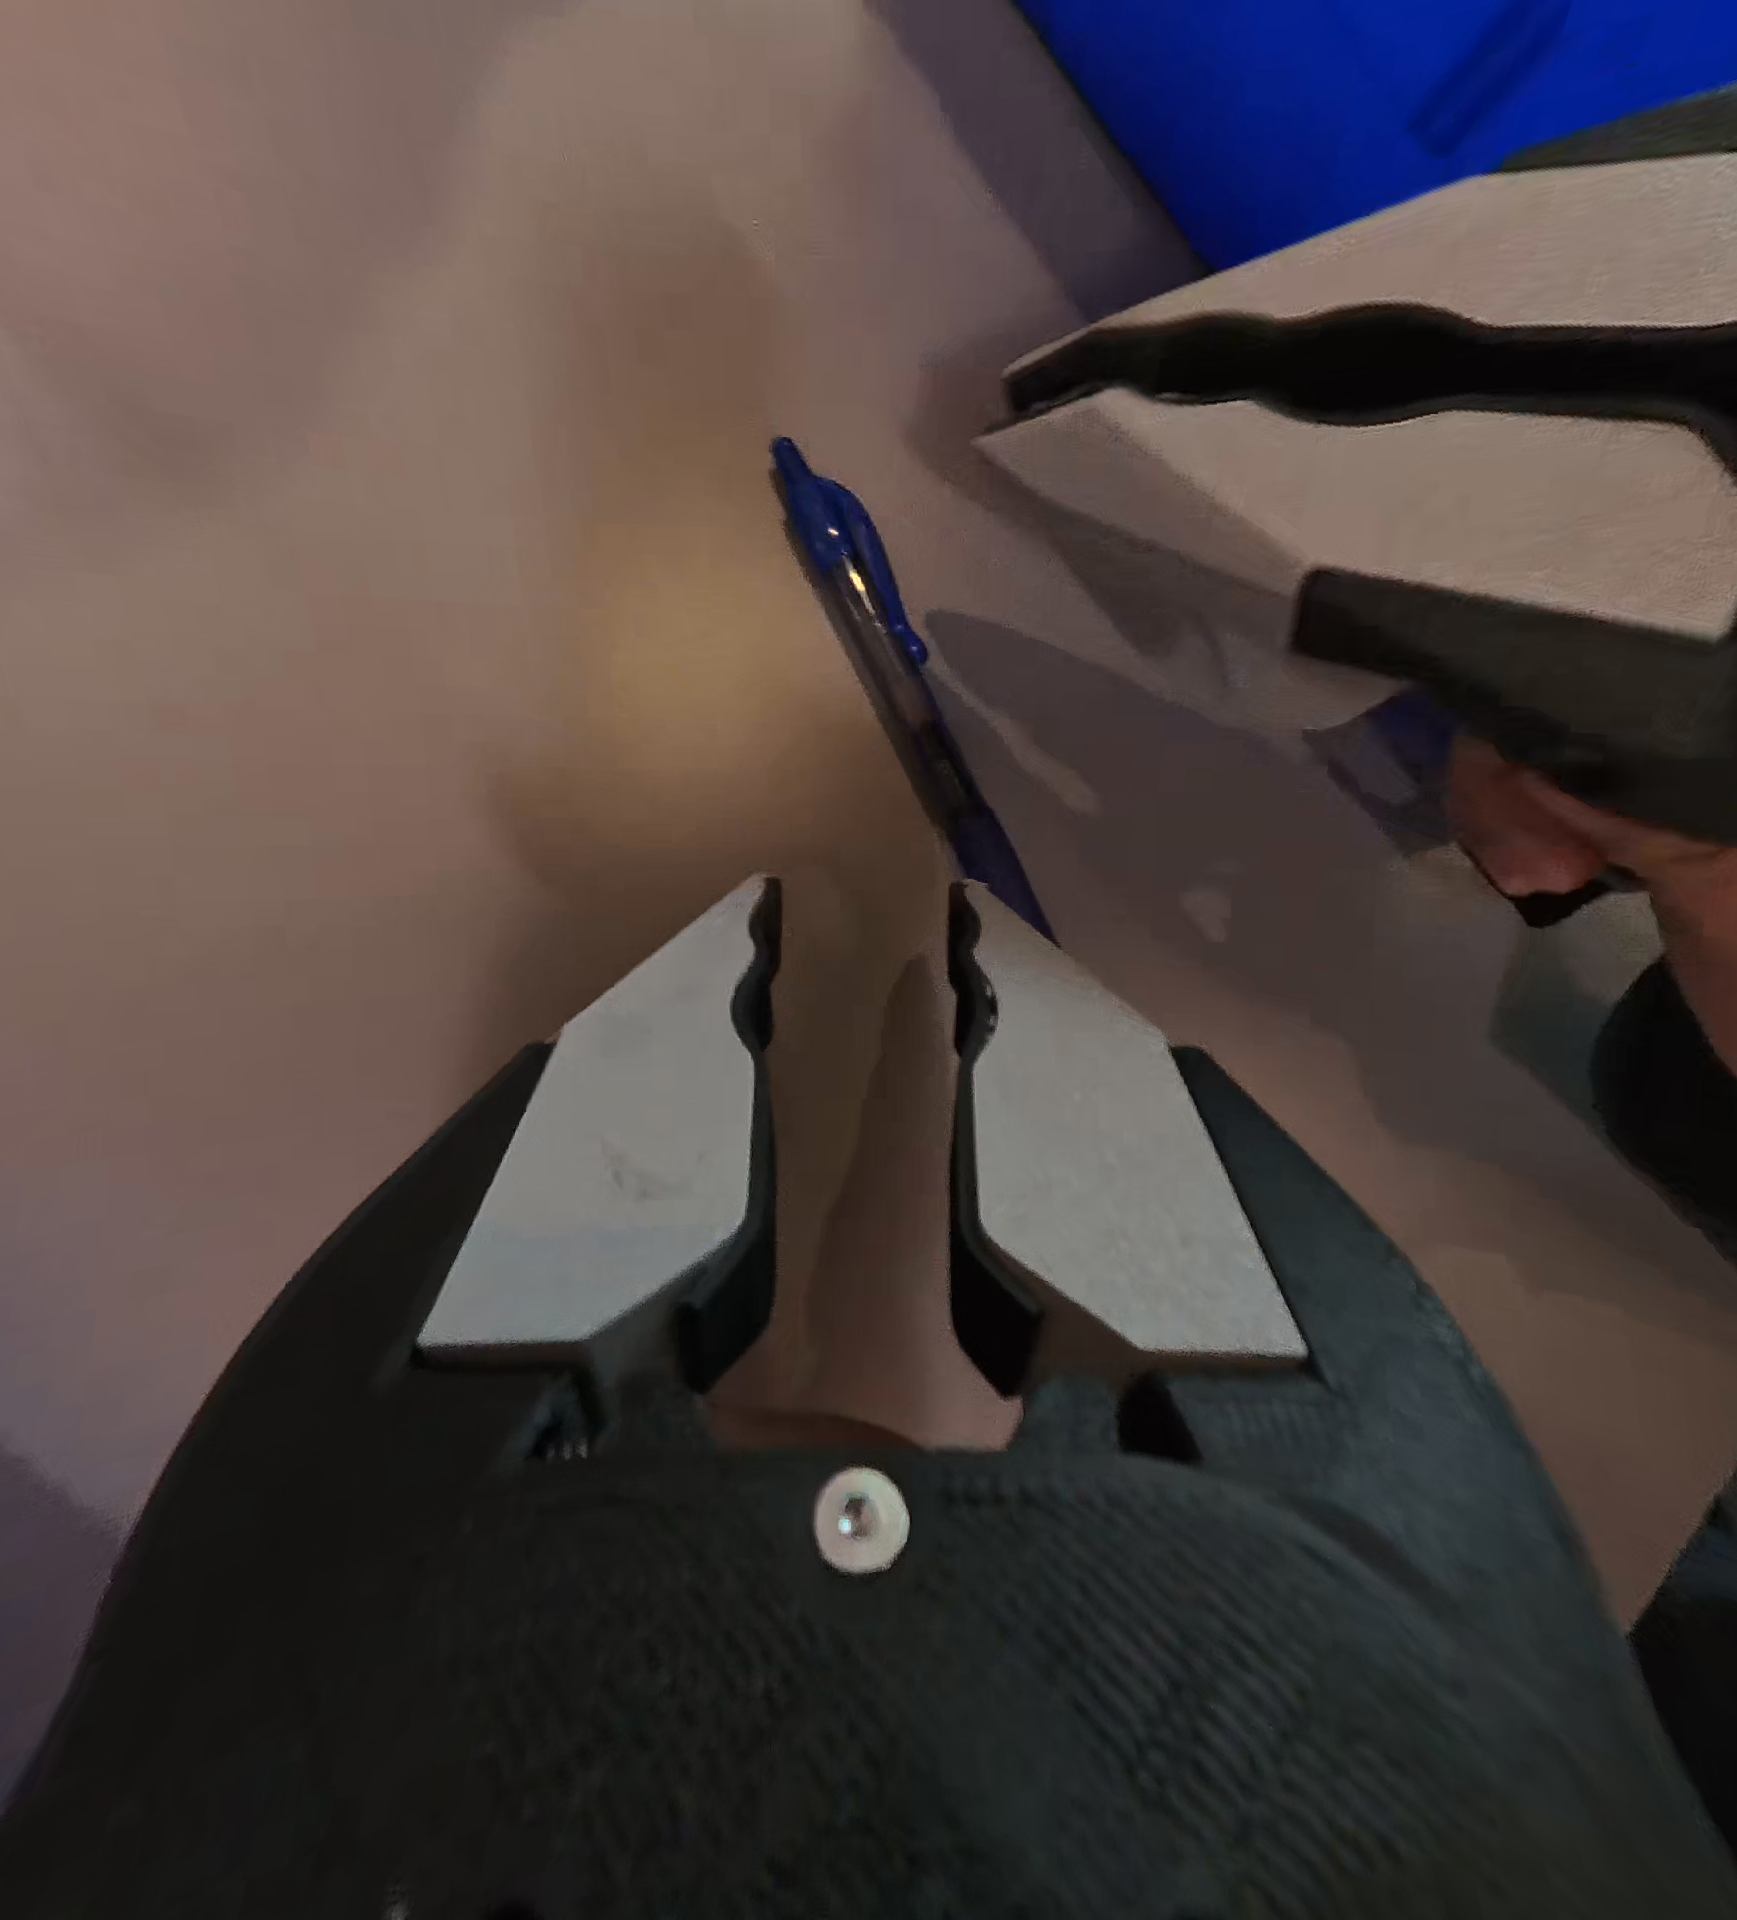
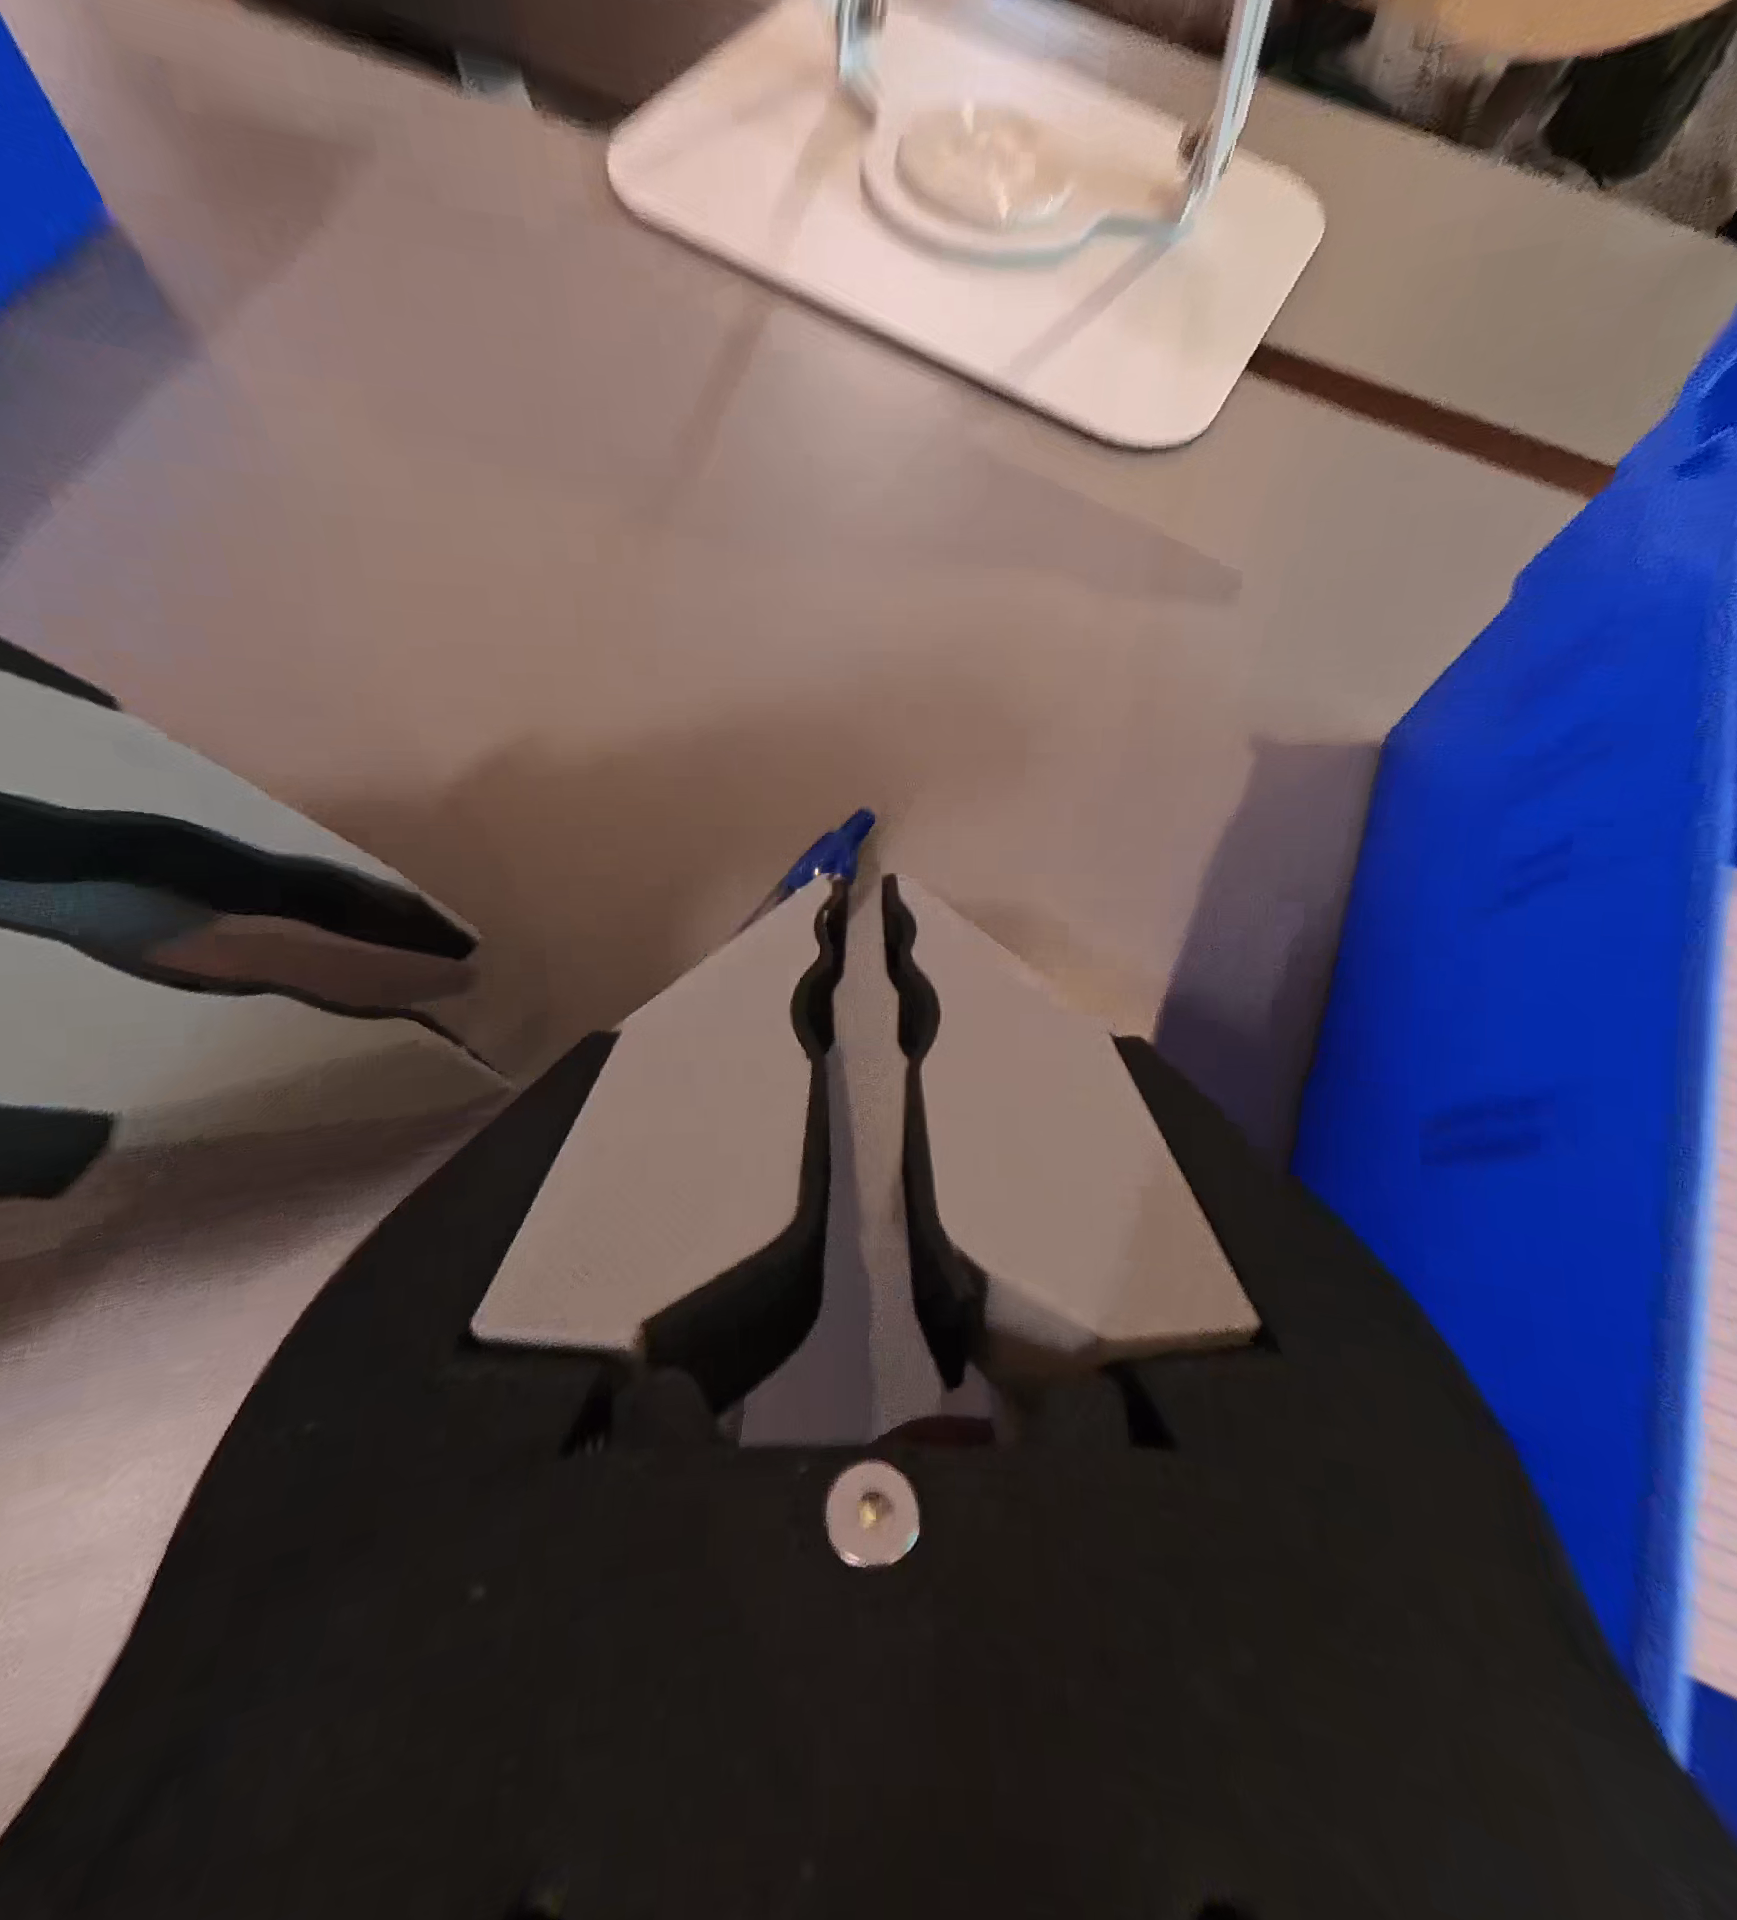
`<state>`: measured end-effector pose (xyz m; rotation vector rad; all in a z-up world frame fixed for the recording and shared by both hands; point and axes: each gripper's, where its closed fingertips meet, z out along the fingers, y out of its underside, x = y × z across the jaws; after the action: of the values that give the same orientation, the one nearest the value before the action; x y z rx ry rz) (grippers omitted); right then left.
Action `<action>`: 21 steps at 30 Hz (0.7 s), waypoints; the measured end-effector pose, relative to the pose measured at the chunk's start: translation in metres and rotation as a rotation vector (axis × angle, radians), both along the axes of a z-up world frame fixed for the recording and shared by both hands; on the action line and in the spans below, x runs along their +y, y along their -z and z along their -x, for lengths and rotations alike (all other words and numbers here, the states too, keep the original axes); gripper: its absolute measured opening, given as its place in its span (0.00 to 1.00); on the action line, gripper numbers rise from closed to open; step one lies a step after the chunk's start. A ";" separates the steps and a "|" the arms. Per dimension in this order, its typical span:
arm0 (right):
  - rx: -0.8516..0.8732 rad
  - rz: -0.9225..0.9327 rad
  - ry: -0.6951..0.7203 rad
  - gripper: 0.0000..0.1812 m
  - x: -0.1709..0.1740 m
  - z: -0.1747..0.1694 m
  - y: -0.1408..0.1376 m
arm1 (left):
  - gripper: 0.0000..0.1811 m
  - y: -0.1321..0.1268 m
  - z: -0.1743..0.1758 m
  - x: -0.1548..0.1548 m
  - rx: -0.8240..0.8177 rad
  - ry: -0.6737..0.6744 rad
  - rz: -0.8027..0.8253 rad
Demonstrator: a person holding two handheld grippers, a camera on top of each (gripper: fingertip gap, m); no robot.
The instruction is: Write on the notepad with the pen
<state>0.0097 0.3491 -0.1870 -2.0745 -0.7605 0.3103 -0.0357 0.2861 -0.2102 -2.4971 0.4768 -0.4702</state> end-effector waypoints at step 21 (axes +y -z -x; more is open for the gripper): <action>0.183 -0.128 -0.075 0.16 -0.011 0.022 -0.038 | 0.17 -0.023 0.404 -0.054 0.525 -0.715 0.011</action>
<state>-0.0128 0.3378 -0.1493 -1.8714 -0.7288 0.4738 -0.4401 0.2323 -0.1875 -2.5648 -0.2506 0.4660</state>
